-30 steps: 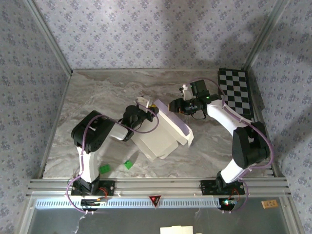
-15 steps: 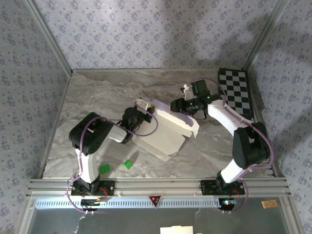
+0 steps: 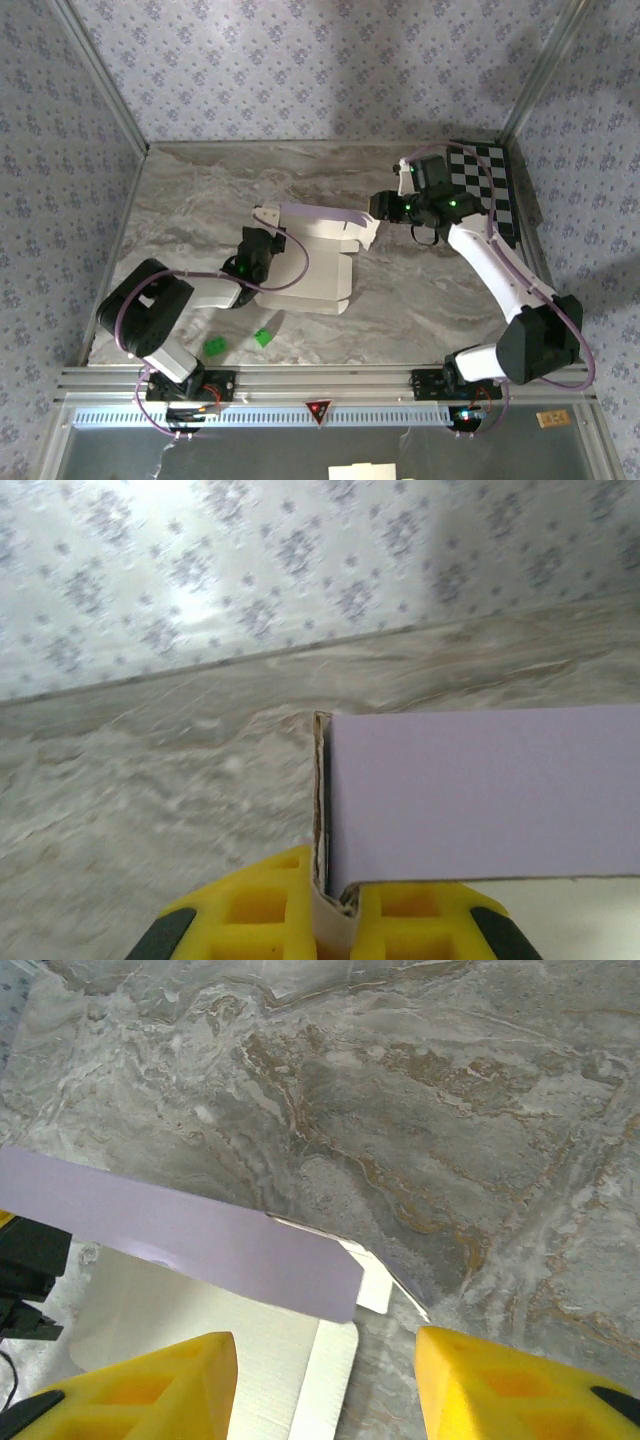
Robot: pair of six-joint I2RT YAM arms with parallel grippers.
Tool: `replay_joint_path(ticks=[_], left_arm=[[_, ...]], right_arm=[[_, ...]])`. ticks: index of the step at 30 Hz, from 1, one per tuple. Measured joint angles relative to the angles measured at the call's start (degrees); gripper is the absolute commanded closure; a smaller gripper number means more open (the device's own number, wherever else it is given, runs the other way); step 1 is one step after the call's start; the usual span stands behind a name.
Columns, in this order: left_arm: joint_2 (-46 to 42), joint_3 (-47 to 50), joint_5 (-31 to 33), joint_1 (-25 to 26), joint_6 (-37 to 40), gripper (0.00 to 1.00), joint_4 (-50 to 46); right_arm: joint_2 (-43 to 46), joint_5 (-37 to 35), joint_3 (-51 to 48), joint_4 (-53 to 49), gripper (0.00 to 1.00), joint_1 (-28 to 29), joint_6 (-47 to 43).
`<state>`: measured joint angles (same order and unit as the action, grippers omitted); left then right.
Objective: Fold the paper box
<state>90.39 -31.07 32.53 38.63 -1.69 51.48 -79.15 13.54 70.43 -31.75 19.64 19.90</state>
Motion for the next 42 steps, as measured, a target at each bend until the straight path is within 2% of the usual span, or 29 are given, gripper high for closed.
replay_joint_path(ticks=[4,9,12,21,25,26,29,32,37,42], left_arm=[[-1.0,0.9,5.0,2.8,-2.9,0.91,-2.4],[-2.0,0.7,9.0,7.6,-7.0,0.67,-9.0],[-3.8,0.6,9.4,9.7,-9.5,0.58,-14.3],[-16.9,-0.3,4.5,10.3,-14.8,0.46,-28.4],[-23.5,-1.1,3.1,10.1,-15.8,0.43,-35.4],[-24.5,-2.1,2.6,9.8,-16.0,0.43,-37.8],[-26.8,-6.0,0.0,7.7,-16.9,0.38,-44.0],[-27.9,-9.8,-5.0,3.0,-18.1,0.33,-48.9],[-26.3,-16.1,-17.5,-7.3,-19.6,0.29,-56.1],[-19.6,-23.0,-29.8,-13.8,-21.6,0.30,-60.8]], right_arm=[[0.0,-0.8,-0.1,-0.3,0.49,0.7,0.0],[0.0,-1.0,-0.4,-0.3,0.49,2.0,0.0],[0.0,-1.0,-0.8,-0.3,0.49,2.7,0.0],[0.2,-2.2,-1.7,0.0,0.48,3.9,1.6],[0.4,-2.9,-2.8,0.0,0.44,4.4,3.5],[0.4,-2.9,-2.8,-0.1,0.41,4.5,4.0],[-0.2,-2.6,-2.2,-0.3,0.37,4.7,5.3],[-1.8,-2.3,-1.0,-0.2,0.35,5.0,5.9],[-3.9,-0.9,-0.6,0.1,0.32,5.3,7.1],[-6.6,0.3,-0.5,1.7,0.33,5.2,8.5]])
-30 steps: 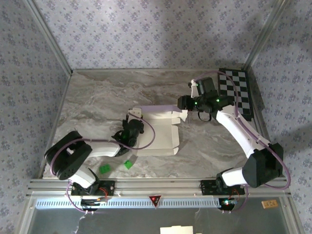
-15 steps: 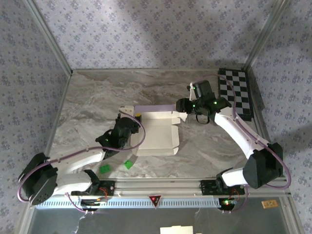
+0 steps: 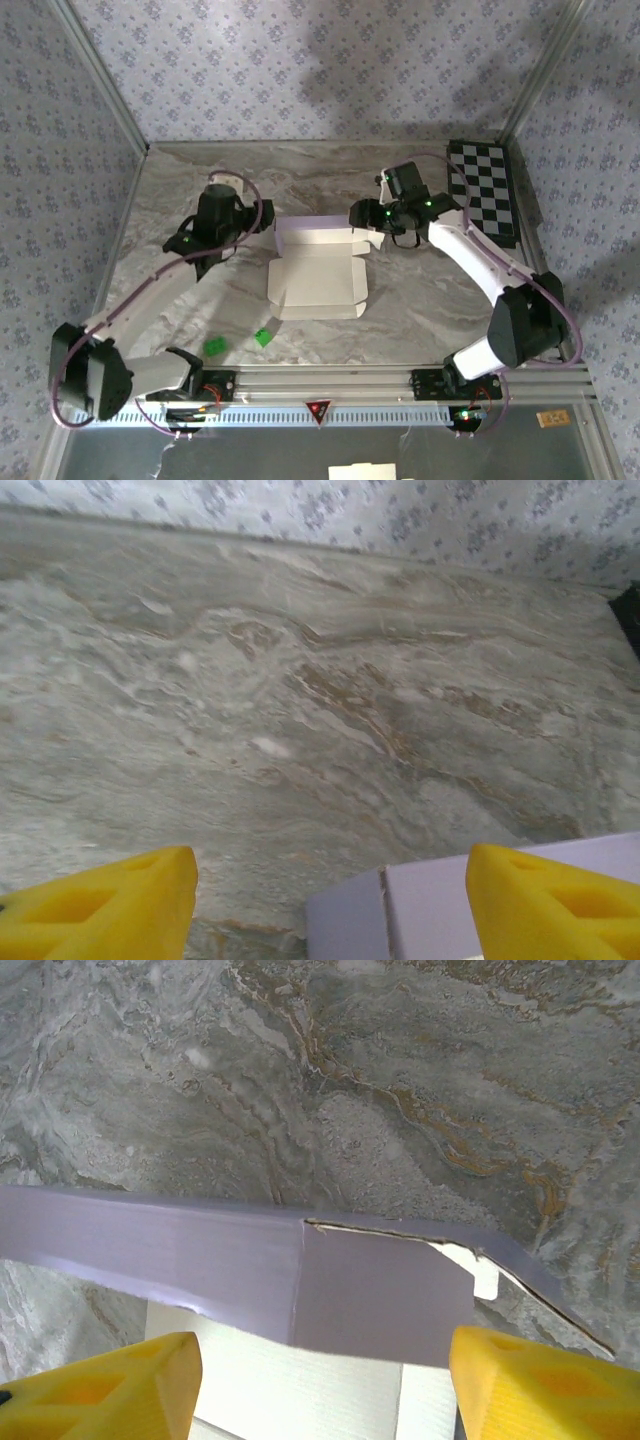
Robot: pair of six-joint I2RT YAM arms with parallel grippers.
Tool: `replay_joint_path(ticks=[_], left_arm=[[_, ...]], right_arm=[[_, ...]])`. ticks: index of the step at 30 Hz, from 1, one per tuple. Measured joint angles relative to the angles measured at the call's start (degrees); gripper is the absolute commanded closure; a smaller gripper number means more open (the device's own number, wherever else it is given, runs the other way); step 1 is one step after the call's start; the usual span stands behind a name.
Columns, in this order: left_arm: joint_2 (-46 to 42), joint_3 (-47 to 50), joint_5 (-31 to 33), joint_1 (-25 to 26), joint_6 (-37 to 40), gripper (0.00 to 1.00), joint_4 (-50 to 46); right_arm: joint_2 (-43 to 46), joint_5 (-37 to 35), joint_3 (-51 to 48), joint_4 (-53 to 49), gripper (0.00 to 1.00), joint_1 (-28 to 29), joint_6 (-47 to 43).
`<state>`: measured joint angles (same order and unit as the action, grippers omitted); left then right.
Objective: Fold the paper box
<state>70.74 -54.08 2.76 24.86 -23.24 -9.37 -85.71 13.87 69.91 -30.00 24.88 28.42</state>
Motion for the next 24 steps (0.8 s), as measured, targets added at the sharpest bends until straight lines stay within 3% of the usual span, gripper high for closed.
replay_joint_path(ticks=[4,10,24], left_arm=[[7.1,-4.7,-8.7,-3.5,-1.5,0.30,-4.1],[11.5,-5.8,-17.7,-3.8,-2.8,0.36,-6.5],[14.2,-4.1,-25.3,-3.3,-6.6,0.47,-4.6]], right_arm=[[-1.7,1.5,0.0,1.8,0.34,-0.3,1.2],[-4.8,3.7,0.0,4.8,0.35,-0.9,2.9],[-4.0,8.7,-11.0,23.3,0.45,-1.5,15.4]])
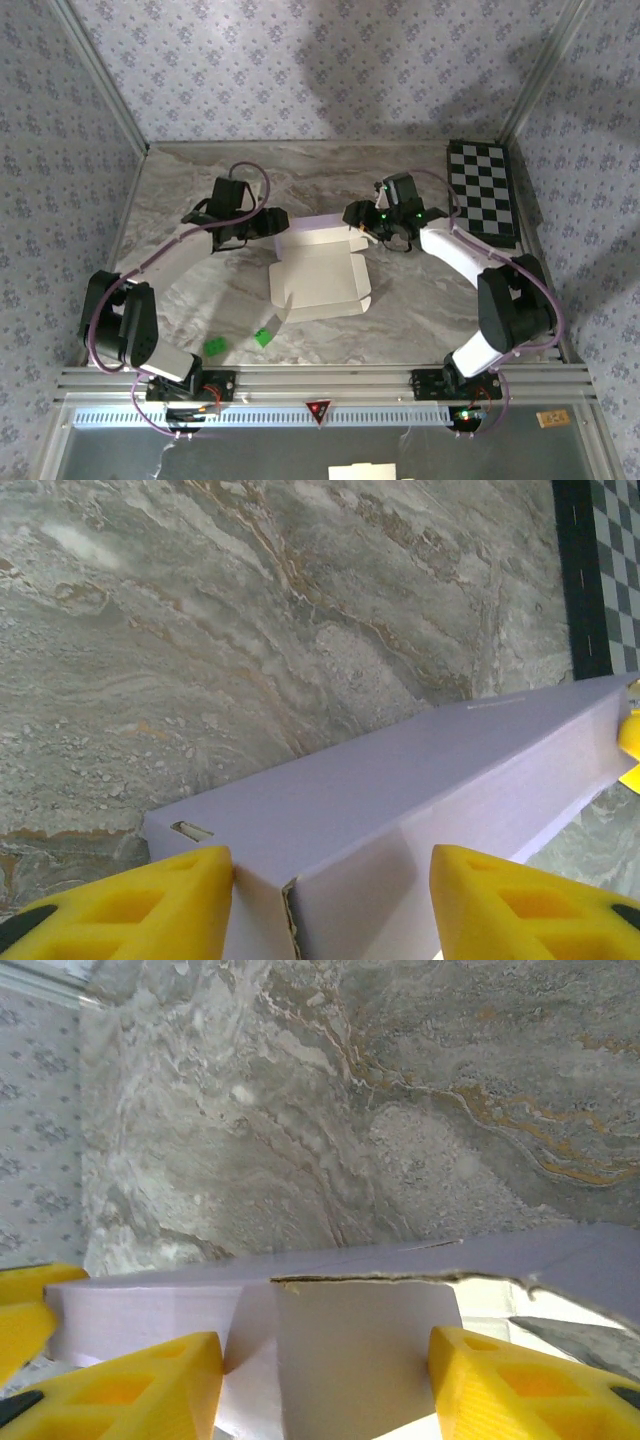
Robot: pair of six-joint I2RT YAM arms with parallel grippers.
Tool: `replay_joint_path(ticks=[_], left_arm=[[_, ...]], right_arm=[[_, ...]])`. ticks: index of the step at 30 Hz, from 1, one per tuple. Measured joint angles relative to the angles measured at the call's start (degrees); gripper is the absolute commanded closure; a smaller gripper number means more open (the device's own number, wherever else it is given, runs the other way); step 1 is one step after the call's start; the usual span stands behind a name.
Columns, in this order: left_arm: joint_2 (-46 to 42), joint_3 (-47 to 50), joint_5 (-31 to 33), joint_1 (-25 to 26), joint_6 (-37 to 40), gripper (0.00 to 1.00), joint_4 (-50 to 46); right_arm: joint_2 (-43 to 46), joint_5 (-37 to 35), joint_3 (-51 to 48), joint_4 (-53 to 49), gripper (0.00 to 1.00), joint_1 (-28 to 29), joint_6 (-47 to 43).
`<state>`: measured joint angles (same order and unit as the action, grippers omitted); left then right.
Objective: Fold the paper box
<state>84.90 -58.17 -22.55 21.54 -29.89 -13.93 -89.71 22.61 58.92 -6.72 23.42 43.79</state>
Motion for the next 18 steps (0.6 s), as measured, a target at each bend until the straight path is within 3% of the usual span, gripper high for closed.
replay_joint_path(ticks=[9,18], left_arm=[[0.0,0.4,0.0,0.4,-0.7,0.50,0.4],[0.0,0.4,0.0,0.7,-0.9,0.51,0.4]], right_arm=[[0.4,1.9,-5.0,13.0,0.54,0.4,5.8],[0.0,3.2,-9.5,25.0,0.70,0.6,10.7]])
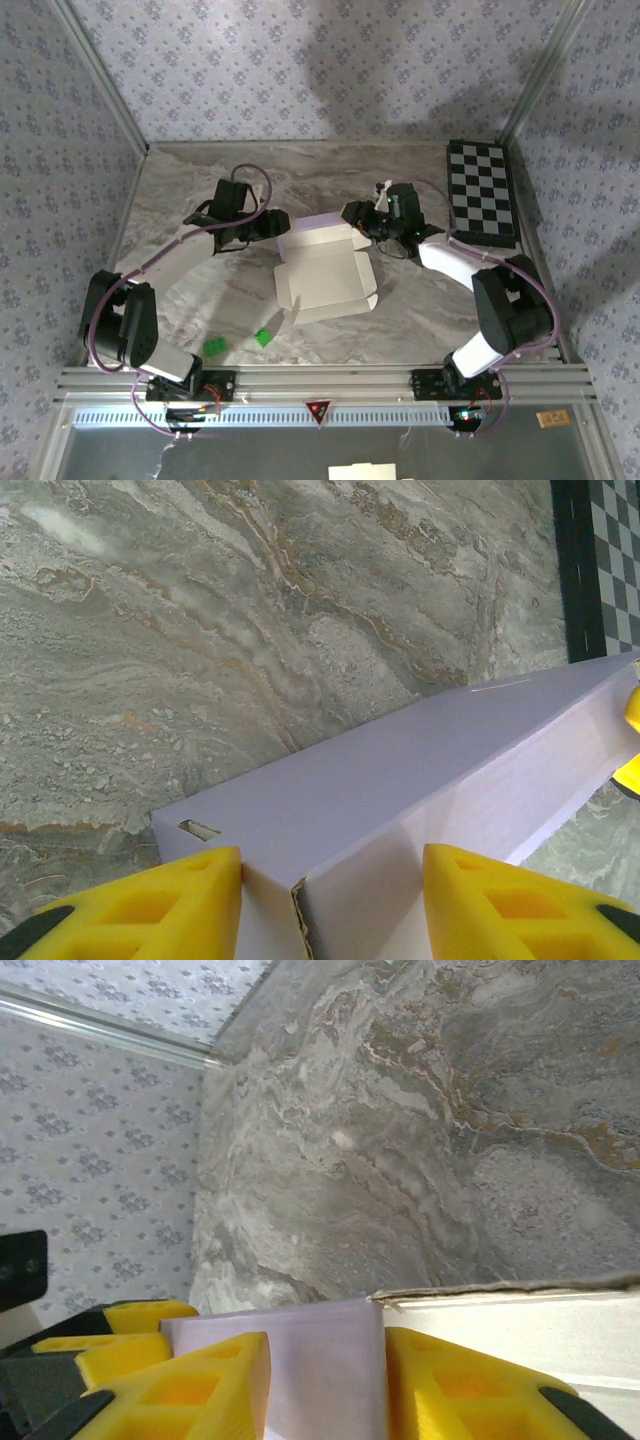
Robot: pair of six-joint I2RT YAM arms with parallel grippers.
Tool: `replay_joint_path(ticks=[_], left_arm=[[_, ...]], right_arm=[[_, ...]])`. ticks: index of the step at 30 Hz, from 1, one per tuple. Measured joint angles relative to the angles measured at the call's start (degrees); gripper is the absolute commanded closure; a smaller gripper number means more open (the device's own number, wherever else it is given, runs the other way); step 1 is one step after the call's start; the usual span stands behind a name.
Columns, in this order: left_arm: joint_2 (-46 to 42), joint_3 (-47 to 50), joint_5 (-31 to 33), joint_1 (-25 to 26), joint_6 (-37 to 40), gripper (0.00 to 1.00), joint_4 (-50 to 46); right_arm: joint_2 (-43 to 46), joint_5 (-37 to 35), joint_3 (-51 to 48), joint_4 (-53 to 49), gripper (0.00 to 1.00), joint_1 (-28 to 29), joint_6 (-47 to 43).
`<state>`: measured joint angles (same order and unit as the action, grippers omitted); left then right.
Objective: Fold the paper box
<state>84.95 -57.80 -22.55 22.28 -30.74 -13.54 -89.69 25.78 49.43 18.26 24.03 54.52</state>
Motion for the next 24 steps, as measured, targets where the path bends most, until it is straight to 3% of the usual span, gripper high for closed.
replay_joint_path(ticks=[12,24], left_arm=[[-1.8,1.3,1.0,0.0,-0.5,0.50,-0.2],[-13.4,3.0,4.4,0.7,1.7,0.33,-7.8]], right_arm=[[-3.7,1.8,-3.6,18.0,0.87,0.0,8.7],[-8.3,8.6,-2.9,25.0,0.94,0.0,12.2]])
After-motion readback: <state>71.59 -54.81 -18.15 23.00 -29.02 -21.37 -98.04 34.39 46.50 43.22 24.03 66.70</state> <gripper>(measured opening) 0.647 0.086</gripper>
